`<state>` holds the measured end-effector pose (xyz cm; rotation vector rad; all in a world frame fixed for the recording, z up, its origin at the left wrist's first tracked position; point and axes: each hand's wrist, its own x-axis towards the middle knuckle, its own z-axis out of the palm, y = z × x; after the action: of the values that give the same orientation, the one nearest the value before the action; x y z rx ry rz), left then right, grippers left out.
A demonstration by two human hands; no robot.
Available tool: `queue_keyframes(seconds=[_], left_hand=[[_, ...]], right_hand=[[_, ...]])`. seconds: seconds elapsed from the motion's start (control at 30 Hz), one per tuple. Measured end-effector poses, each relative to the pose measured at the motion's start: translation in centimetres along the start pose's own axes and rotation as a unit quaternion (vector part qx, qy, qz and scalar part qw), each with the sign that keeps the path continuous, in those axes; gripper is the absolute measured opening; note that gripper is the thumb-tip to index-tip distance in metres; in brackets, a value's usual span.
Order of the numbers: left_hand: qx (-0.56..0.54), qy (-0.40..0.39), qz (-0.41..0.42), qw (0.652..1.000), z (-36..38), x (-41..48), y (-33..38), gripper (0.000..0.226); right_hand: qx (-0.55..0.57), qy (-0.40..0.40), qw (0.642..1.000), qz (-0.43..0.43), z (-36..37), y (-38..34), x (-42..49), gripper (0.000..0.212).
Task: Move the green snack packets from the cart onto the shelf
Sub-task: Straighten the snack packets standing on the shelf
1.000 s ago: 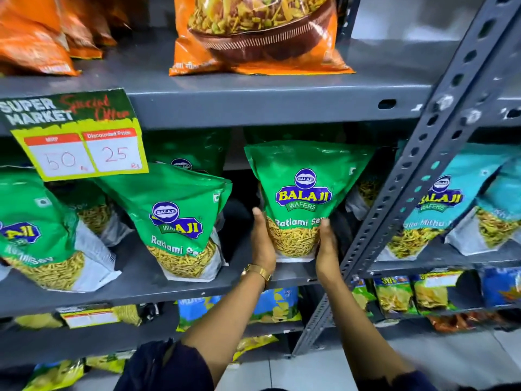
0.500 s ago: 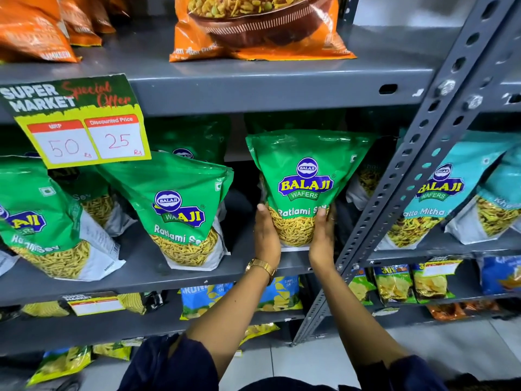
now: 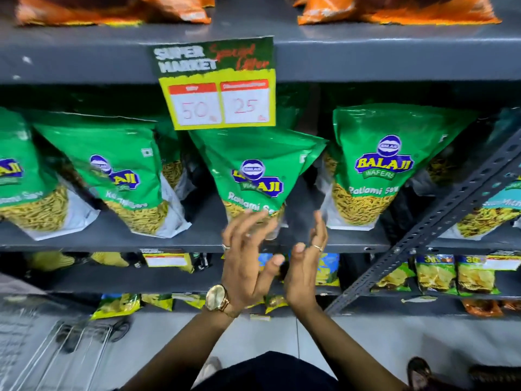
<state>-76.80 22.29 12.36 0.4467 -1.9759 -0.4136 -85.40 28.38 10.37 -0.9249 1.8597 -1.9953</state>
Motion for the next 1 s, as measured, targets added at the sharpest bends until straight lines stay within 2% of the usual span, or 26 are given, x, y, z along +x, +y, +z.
queue_keyframes(seconds=[0.07, 0.13, 0.2, 0.27, 0.3, 0.37, 0.47, 0.6, 0.77, 0.9, 1.0], left_hand=[[-0.015, 0.056, -0.06, 0.997, -0.6, 0.6, -2.2, 0.053], [-0.062, 0.075, -0.155, 0.983, -0.9, 1.6, -4.6, 0.069], [-0.13, 0.061, -0.281, 0.949, -1.1, 2.8, -6.4, 0.089], [-0.217, 0.028, -0.373, 0.902, -0.8, 3.6, -7.8, 0.101], [-0.243, 0.016, -0.393, 0.887, -0.7, 3.9, -8.4, 0.103], [-0.27, -0.023, -0.402, 0.875, -0.7, 4.2, -9.4, 0.098], [-0.301, -0.082, -0.38, 0.871, -0.1, 3.6, -8.9, 0.074], [-0.314, -0.07, -0.372, 0.871, 0.8, 2.9, -7.3, 0.069], [-0.312, -0.046, -0.397, 0.862, 1.4, 3.0, -6.9, 0.076], [-0.294, -0.006, -0.401, 0.868, 2.1, 2.8, -6.8, 0.074], [-0.294, 0.004, -0.396, 0.87, 2.4, 2.7, -6.9, 0.078]], right_hand=[[0.005, -0.007, 1.0, 0.01, 2.3, -0.1, 0.4, 0.086], [0.002, 0.001, 1.0, 0.016, 4.6, -0.2, 0.9, 0.095], [-0.001, 0.023, 0.999, 0.032, 6.5, 0.3, 1.8, 0.107], [-0.01, 0.06, 0.997, 0.042, 7.5, 1.2, 2.9, 0.104], [-0.013, 0.072, 0.997, 0.04, 7.9, 1.6, 3.4, 0.099], [-0.006, 0.09, 0.995, 0.044, 7.9, 1.6, 4.4, 0.086], [0.033, 0.089, 0.995, 0.03, 7.2, 1.3, 5.6, 0.06], [0.04, 0.052, 0.997, 0.038, 5.8, 1.7, 7.1, 0.073], [0.049, 0.01, 0.998, 0.032, 5.3, 2.3, 7.2, 0.051], [0.077, 0.014, 0.996, 0.035, 5.6, 2.5, 7.1, 0.055], [0.082, 0.011, 0.996, 0.035, 5.6, 2.3, 7.1, 0.08]])
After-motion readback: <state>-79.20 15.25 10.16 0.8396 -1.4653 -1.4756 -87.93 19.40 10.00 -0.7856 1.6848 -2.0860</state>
